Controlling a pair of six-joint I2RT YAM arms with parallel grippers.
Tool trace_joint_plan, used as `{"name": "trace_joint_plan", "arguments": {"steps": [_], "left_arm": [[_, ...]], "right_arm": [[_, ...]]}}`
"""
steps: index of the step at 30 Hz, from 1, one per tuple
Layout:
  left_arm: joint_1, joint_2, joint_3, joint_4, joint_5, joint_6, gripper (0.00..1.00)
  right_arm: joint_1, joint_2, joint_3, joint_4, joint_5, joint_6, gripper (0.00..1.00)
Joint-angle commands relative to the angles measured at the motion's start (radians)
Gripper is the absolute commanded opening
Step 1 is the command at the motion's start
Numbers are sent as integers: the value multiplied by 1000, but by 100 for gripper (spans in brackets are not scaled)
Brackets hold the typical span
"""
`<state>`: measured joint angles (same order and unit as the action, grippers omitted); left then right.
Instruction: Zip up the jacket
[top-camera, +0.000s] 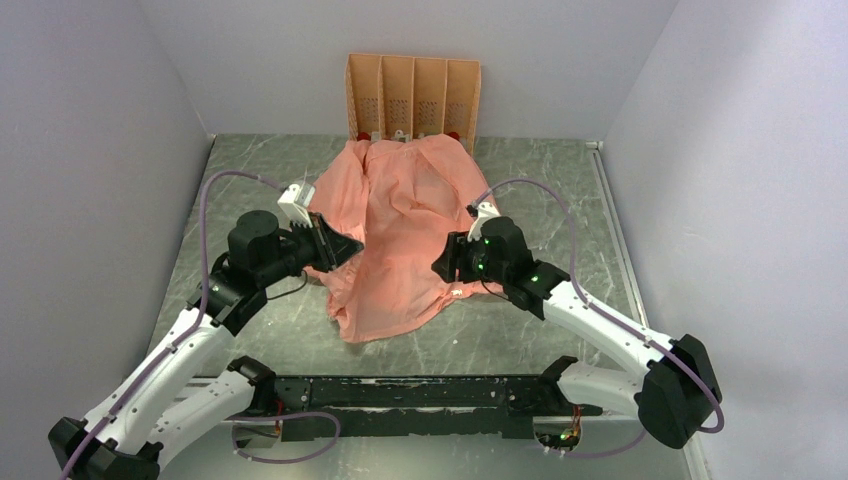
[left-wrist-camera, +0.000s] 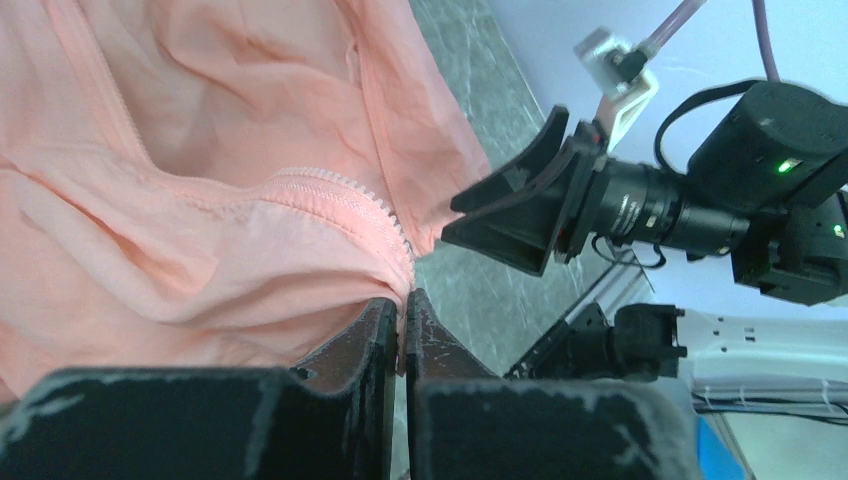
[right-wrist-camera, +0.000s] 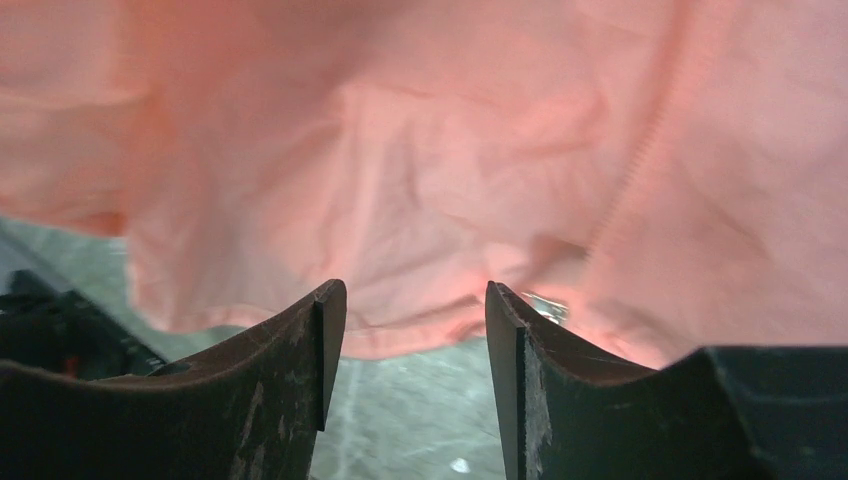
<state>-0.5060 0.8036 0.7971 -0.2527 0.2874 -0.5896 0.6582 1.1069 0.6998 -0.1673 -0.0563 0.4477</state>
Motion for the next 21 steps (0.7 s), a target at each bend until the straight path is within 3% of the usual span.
{"name": "trace_joint_plan", "arguments": {"steps": [1, 21], "left_arm": [[11, 14, 106, -85, -78, 94, 8], [13, 45, 110, -136, -152, 206, 8]], "right_arm": [[-4, 12, 12, -147, 204, -28, 56], [27, 168, -33, -141, 345, 160, 59]]}}
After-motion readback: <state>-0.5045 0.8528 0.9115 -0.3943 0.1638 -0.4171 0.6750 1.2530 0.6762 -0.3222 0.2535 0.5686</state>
